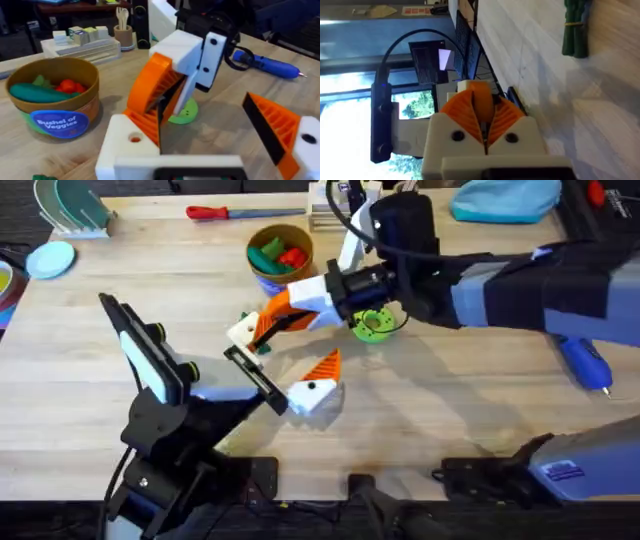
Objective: Pick up the gripper from the table and insert it into the empty holder that is missing its gripper. Then pick up a screw, insert it into the mounting hole, and use the screwdriver to tighten it. Finally, clean up the table by picking up the vegetable and placing it into the bucket.
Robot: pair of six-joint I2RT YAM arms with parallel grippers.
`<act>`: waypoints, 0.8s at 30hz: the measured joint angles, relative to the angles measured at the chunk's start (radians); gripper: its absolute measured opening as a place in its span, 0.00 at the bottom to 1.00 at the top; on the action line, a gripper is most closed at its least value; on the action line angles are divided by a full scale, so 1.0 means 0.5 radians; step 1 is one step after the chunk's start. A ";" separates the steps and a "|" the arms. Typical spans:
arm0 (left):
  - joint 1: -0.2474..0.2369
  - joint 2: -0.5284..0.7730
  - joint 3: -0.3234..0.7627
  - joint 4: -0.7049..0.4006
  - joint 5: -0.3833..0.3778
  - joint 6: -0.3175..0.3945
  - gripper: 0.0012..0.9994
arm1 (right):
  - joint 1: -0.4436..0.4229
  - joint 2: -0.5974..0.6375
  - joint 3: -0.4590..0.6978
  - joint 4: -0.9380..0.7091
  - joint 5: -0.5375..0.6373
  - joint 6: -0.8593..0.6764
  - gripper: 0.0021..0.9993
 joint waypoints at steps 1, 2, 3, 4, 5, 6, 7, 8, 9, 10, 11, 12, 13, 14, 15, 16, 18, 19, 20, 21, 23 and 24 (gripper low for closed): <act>0.003 0.000 0.000 -0.002 -0.013 -0.006 0.99 | 0.014 0.000 0.000 0.004 0.029 0.007 0.01; 0.006 -0.001 0.000 -0.003 -0.026 -0.011 0.99 | 0.028 -0.001 0.000 0.010 0.060 0.015 0.01; 0.010 0.000 0.000 -0.004 -0.042 -0.018 0.99 | 0.042 0.000 0.001 0.016 0.090 0.019 0.01; 0.012 0.000 0.000 -0.005 -0.054 -0.023 0.99 | 0.052 -0.001 0.001 0.020 0.113 0.022 0.01; 0.014 0.000 0.000 -0.005 -0.065 -0.029 0.99 | 0.063 0.000 0.001 0.024 0.139 0.024 0.01; 0.015 0.000 0.000 -0.005 -0.075 -0.035 0.99 | 0.073 0.000 0.002 0.027 0.161 0.028 0.01; 0.017 -0.001 0.000 -0.006 -0.084 -0.041 0.99 | 0.080 0.000 0.004 0.027 0.178 0.029 0.01; 0.017 0.000 0.000 -0.006 -0.094 -0.042 0.99 | 0.086 -0.001 0.005 0.028 0.189 0.030 0.01; 0.017 0.000 0.000 -0.006 -0.100 -0.043 0.99 | 0.090 -0.001 0.006 0.028 0.197 0.030 0.01; 0.017 0.000 0.000 -0.006 -0.103 -0.047 0.99 | 0.092 -0.001 0.007 0.028 0.204 0.031 0.01; 0.017 0.000 0.000 -0.007 -0.107 -0.048 0.99 | 0.094 0.000 0.008 0.027 0.209 0.032 0.01; 0.017 0.000 0.000 -0.007 -0.109 -0.049 0.99 | 0.095 -0.001 0.008 0.027 0.211 0.036 0.01; 0.017 0.000 0.000 -0.007 -0.109 -0.050 0.99 | 0.096 0.000 0.008 0.027 0.214 0.036 0.01; 0.017 0.000 0.000 -0.007 -0.110 -0.050 0.99 | 0.096 -0.001 0.008 0.027 0.215 0.037 0.01; 0.017 0.000 0.000 -0.007 -0.110 -0.051 0.99 | 0.096 -0.001 0.008 0.026 0.215 0.037 0.01; 0.017 0.000 0.000 -0.007 -0.110 -0.051 0.99 | 0.096 -0.001 0.008 0.026 0.215 0.037 0.01; 0.017 0.000 0.000 -0.007 -0.110 -0.054 0.99 | 0.096 0.000 0.008 0.025 0.215 0.037 0.01; 0.017 0.000 0.000 -0.007 -0.110 -0.055 0.99 | 0.096 0.000 0.008 0.025 0.215 0.037 0.01; 0.017 0.000 0.000 -0.007 -0.110 -0.055 0.99 | 0.096 -0.001 0.008 0.025 0.216 0.037 0.01; 0.017 0.000 0.000 -0.007 -0.110 -0.055 0.99 | 0.097 -0.001 0.008 0.025 0.215 0.037 0.01; 0.017 0.000 0.000 -0.007 -0.110 -0.055 0.99 | 0.097 -0.001 0.008 0.025 0.215 0.037 0.01; 0.017 0.000 0.000 -0.007 -0.110 -0.055 0.99 | 0.097 -0.001 0.008 0.025 0.215 0.037 0.01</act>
